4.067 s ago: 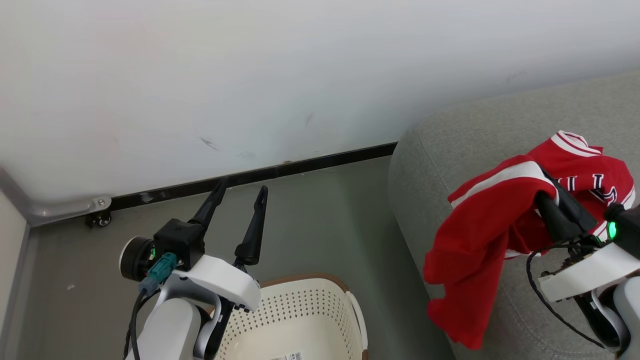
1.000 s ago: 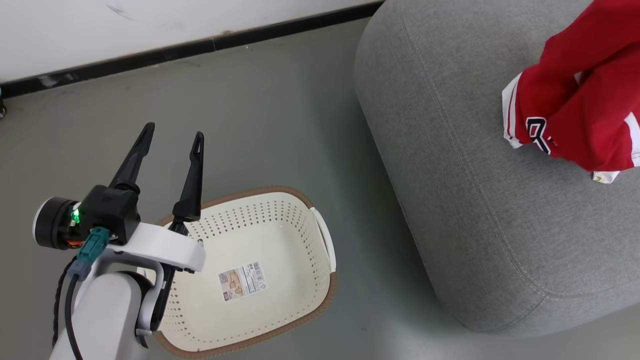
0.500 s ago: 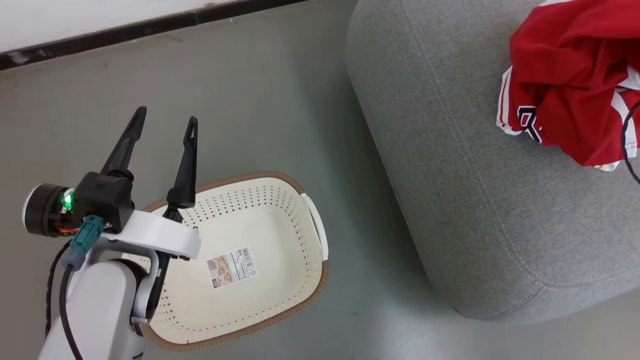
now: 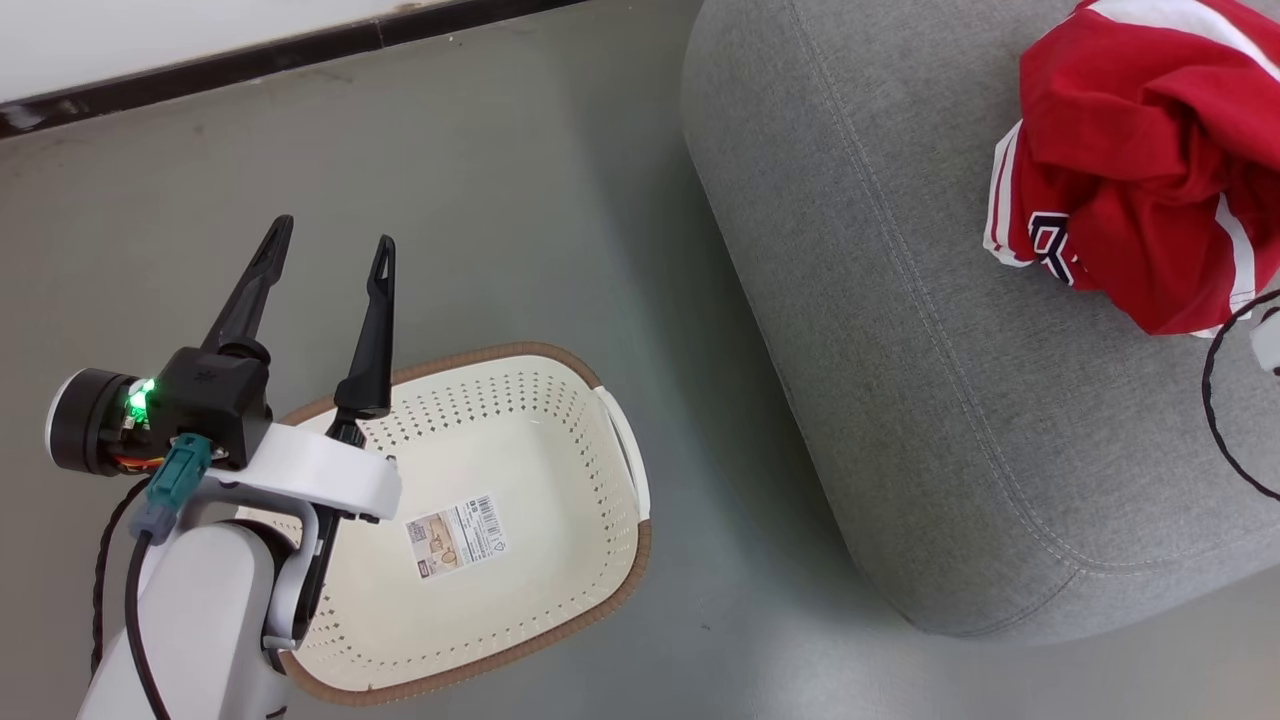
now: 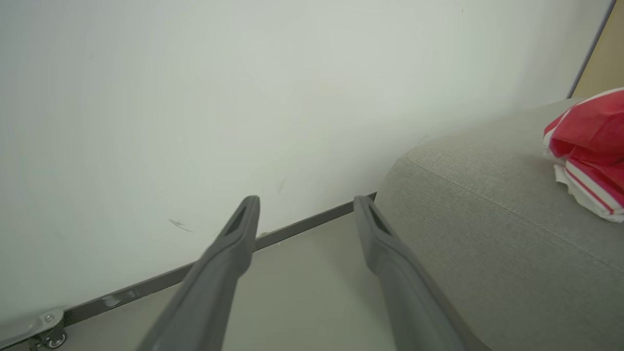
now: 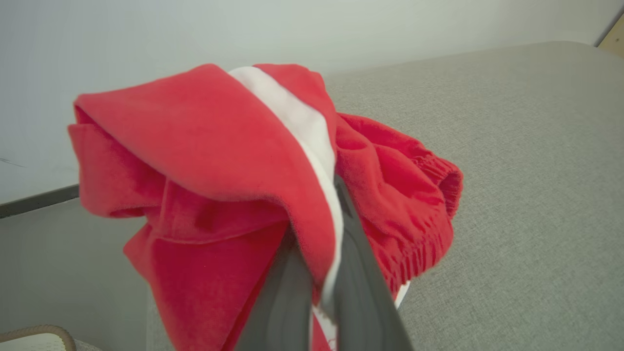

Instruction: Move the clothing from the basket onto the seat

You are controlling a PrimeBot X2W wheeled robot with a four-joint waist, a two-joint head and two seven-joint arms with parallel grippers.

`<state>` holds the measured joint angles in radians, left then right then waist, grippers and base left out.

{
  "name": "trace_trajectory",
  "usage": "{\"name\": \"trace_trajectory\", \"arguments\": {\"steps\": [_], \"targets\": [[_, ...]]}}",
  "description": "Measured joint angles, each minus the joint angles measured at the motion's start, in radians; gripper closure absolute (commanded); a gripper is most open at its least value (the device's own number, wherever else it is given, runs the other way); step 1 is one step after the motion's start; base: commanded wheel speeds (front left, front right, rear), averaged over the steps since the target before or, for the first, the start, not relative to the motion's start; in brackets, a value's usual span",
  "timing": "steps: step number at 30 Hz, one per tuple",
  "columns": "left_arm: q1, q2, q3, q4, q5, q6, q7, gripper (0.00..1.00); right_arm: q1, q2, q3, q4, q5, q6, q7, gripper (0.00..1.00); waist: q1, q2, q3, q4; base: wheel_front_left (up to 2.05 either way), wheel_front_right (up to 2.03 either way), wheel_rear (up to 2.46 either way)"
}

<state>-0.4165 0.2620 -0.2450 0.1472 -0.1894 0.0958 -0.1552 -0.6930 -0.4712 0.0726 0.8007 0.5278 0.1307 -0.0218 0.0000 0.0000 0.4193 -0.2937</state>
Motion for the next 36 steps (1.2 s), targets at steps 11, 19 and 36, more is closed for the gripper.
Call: {"name": "trace_trajectory", "arguments": {"steps": [11,19,36], "targets": [[0.000,-0.009,-0.004,0.014,0.000,0.000,-0.009,0.00,0.000,0.007,0.004,0.037,0.000,0.000,-0.052,0.55,0.0000,0.0000,-0.019,0.002,0.00,0.00,0.00],[0.001,-0.015,-0.001,0.028,-0.003,0.000,-0.026,0.00,0.002,0.001,0.012,0.009,0.001,0.000,-0.116,0.00,0.0000,0.0000,-0.038,0.002,0.00,0.00,0.00],[0.029,-0.047,0.030,0.073,-0.037,0.020,-0.067,0.00,0.075,-0.073,0.063,-0.136,-0.028,0.000,-0.185,0.00,0.0000,0.0000,-0.116,0.003,0.00,0.00,0.00]]}}
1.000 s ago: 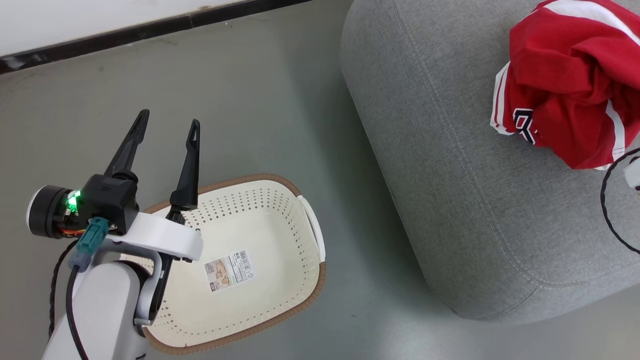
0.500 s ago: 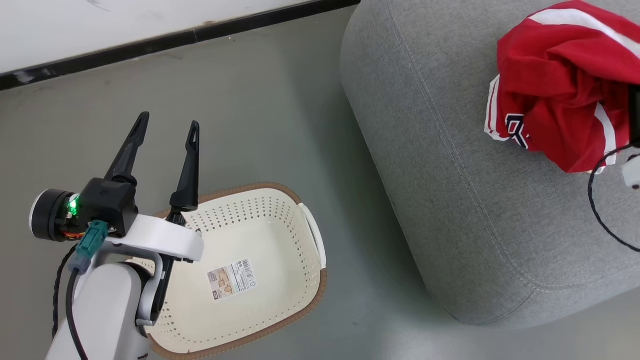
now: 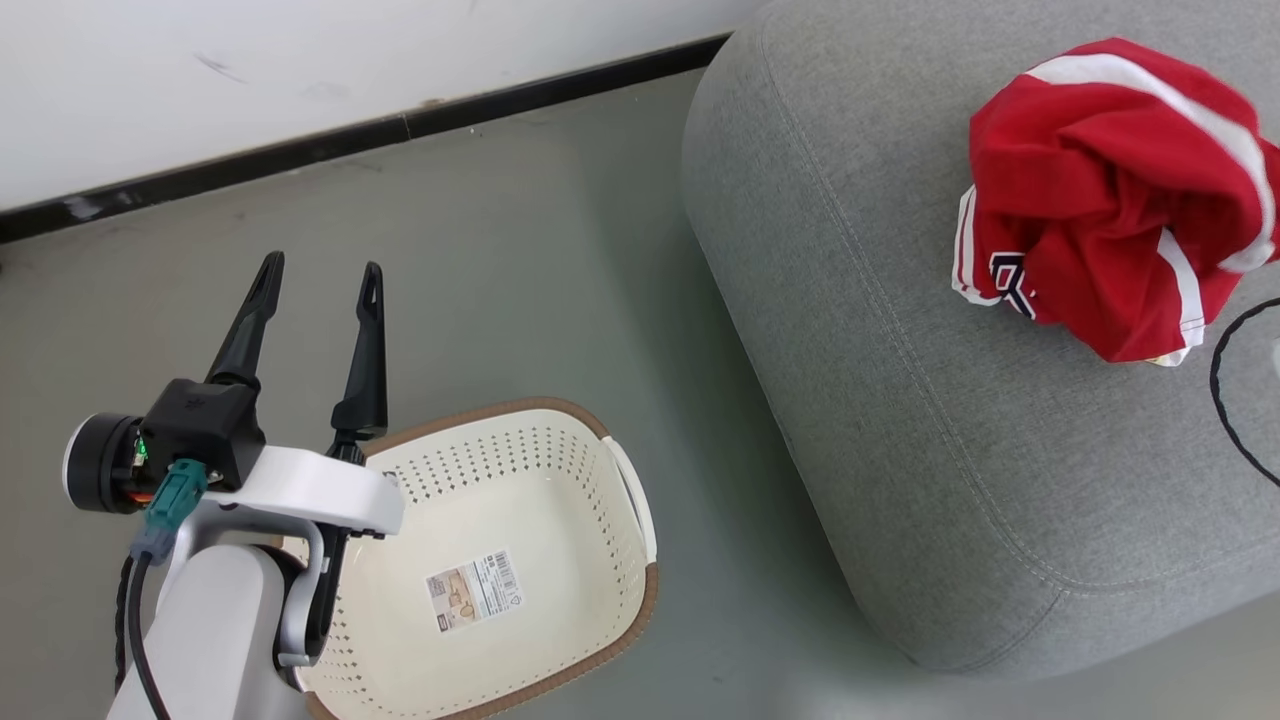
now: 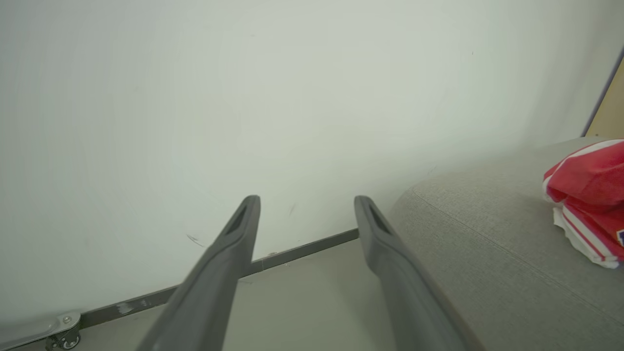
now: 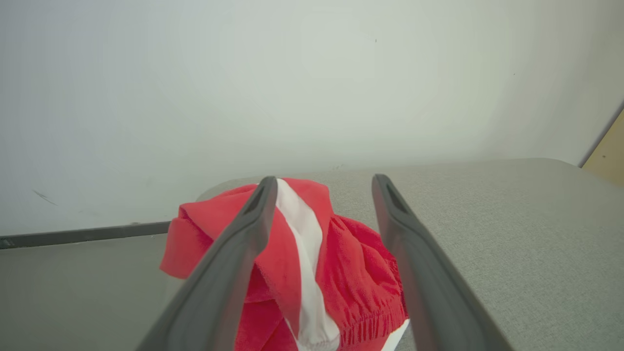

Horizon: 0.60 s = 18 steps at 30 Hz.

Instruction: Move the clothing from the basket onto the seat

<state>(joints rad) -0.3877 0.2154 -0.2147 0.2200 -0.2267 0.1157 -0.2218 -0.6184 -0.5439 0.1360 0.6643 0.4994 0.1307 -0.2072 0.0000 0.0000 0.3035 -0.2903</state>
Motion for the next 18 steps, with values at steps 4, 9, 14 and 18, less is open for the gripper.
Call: {"name": "trace_trajectory", "arguments": {"steps": [4,9,14,18], "targets": [[0.014,-0.002,0.006,0.008,-0.010,0.000,-0.005,0.00,0.005,-0.001,0.029,-0.047,-0.011,0.000,-0.001,0.00,0.0000,0.0000,-0.020,0.006,0.00,0.00,0.00],[0.021,-0.014,0.016,0.015,-0.017,0.009,-0.013,0.00,0.005,0.002,0.060,-0.101,-0.024,0.000,-0.001,0.00,0.0000,0.0000,-0.042,0.023,0.00,0.00,0.00],[0.057,-0.027,0.036,0.018,-0.026,0.027,-0.016,0.00,0.005,0.018,0.074,-0.151,-0.024,0.000,-0.004,0.00,0.0000,0.0001,-0.061,0.048,0.00,0.00,0.00],[0.081,-0.032,0.052,0.019,-0.032,0.040,-0.018,0.00,0.009,0.049,0.078,-0.180,-0.024,0.000,-0.004,0.00,0.0000,0.0000,-0.074,0.072,0.00,0.00,0.00]]}}
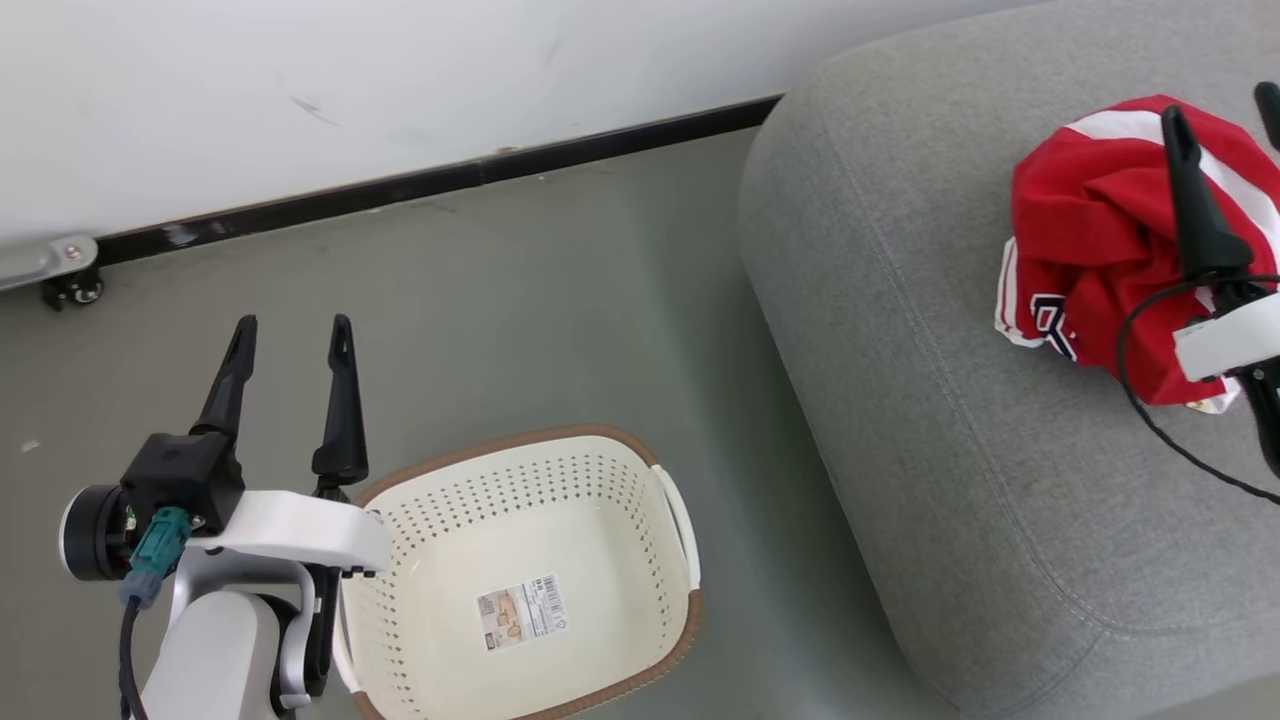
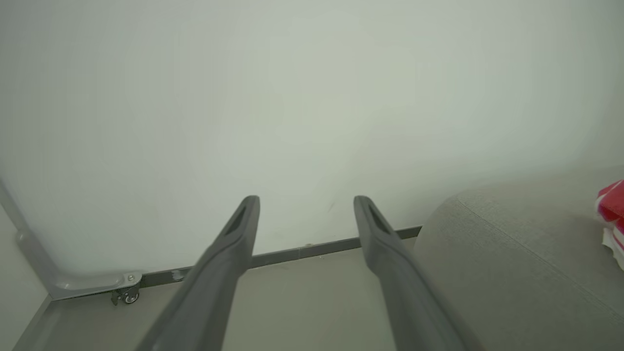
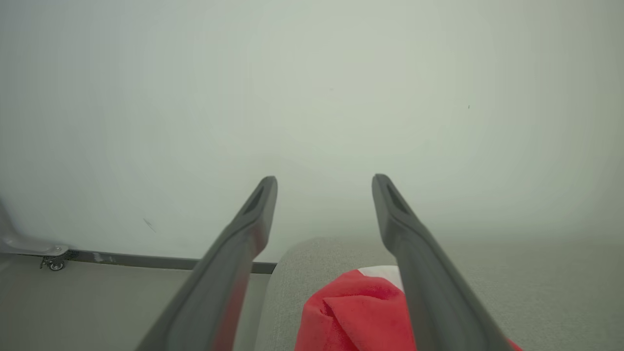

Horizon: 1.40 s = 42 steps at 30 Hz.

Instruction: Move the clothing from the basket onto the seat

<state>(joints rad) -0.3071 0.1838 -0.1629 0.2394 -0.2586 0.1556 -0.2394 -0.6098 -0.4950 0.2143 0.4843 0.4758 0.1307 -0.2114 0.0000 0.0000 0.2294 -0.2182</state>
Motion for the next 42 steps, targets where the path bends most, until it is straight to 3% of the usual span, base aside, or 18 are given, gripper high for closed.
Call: {"name": "trace_trajectory", "arguments": {"steps": [19,42], "targets": [[0.058,-0.036,0.016,0.009,-0.011,0.037,-0.007,0.00,0.103,0.128,0.015,-0.065,-0.053,0.000,0.000,0.00,0.0000,0.0000,-0.058,0.126,0.00,0.00,0.00],[0.122,-0.072,-0.022,0.045,0.016,0.024,-0.008,0.00,0.350,0.297,-0.082,-0.120,-0.173,0.000,0.000,0.00,0.0000,0.0000,-0.166,0.231,0.00,0.00,0.00]]}}
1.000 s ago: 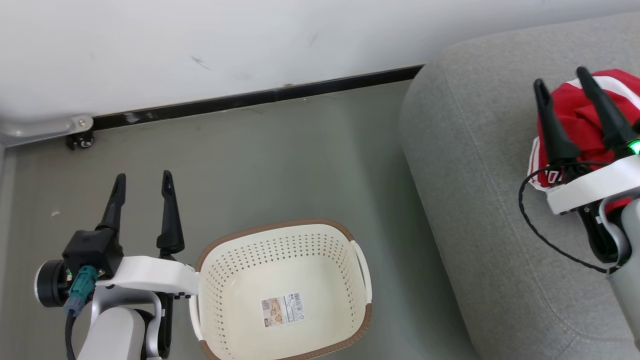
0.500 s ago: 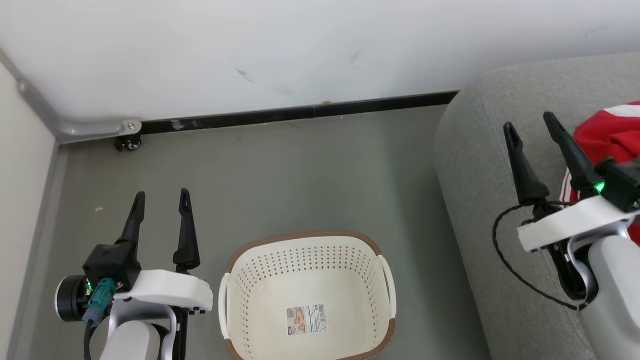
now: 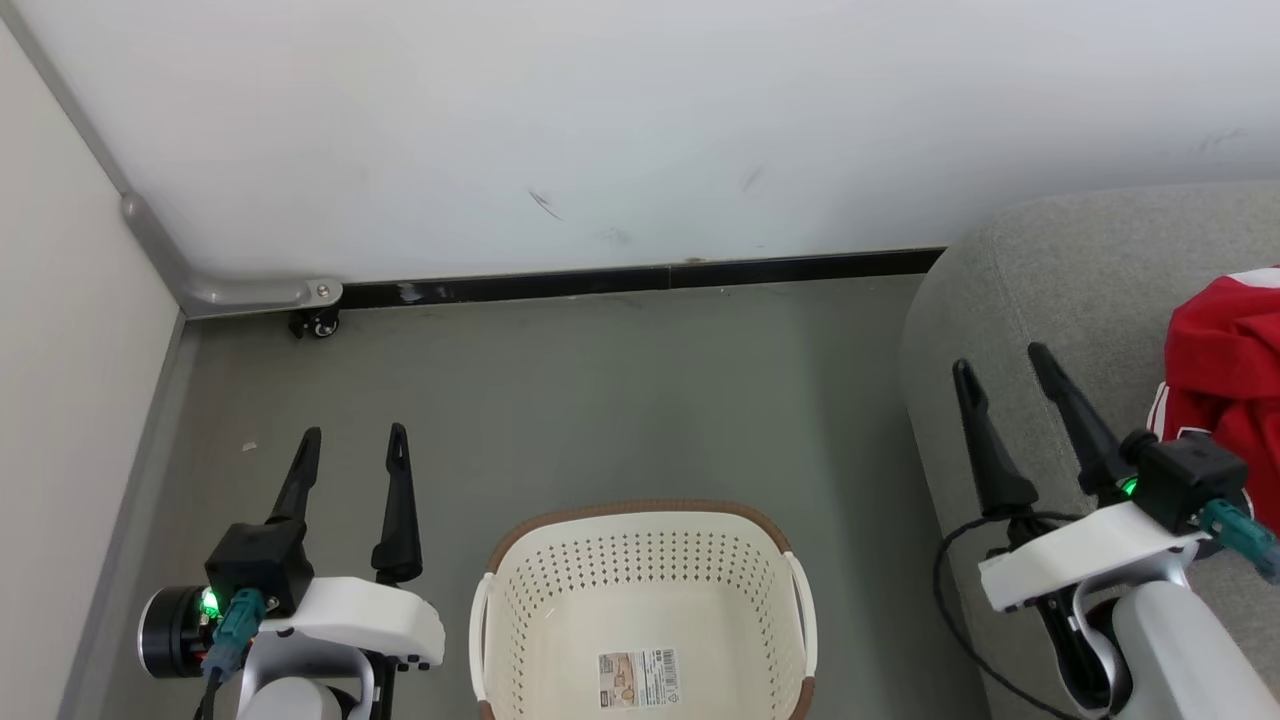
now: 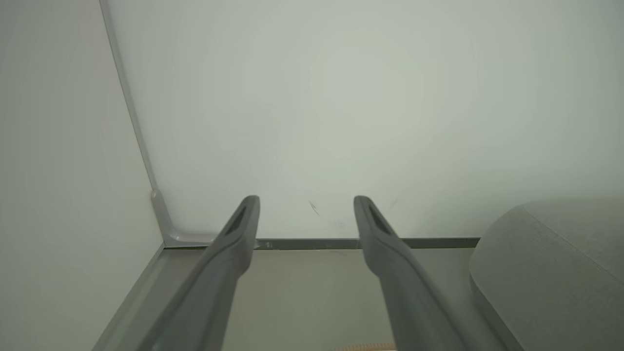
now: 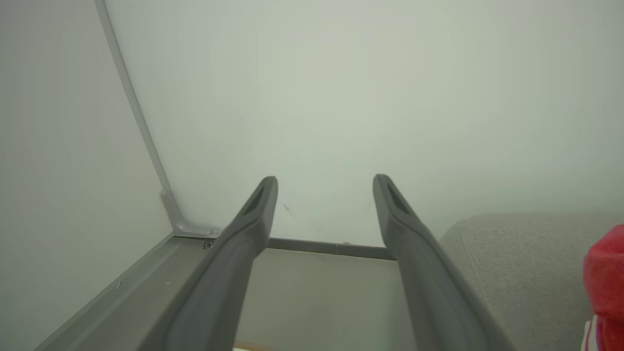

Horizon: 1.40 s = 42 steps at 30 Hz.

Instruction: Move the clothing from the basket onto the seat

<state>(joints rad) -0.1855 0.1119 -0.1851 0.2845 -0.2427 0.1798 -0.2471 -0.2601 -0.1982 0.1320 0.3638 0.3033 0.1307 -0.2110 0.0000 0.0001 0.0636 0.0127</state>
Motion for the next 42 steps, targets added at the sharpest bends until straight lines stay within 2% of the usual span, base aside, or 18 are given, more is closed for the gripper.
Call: {"name": "trace_trajectory", "arguments": {"steps": [16,42], "targets": [[0.050,-0.017,-0.023,0.020,0.010,-0.013,0.000,0.00,0.167,0.110,-0.090,-0.032,-0.072,0.000,0.018,0.00,0.0000,0.0000,-0.077,0.030,0.00,0.00,0.00],[0.084,-0.020,-0.031,0.035,0.021,-0.022,0.000,0.00,0.281,0.147,-0.156,-0.134,-0.156,0.000,0.069,0.00,0.0000,0.0000,-0.103,0.029,0.00,0.00,0.00]]}}
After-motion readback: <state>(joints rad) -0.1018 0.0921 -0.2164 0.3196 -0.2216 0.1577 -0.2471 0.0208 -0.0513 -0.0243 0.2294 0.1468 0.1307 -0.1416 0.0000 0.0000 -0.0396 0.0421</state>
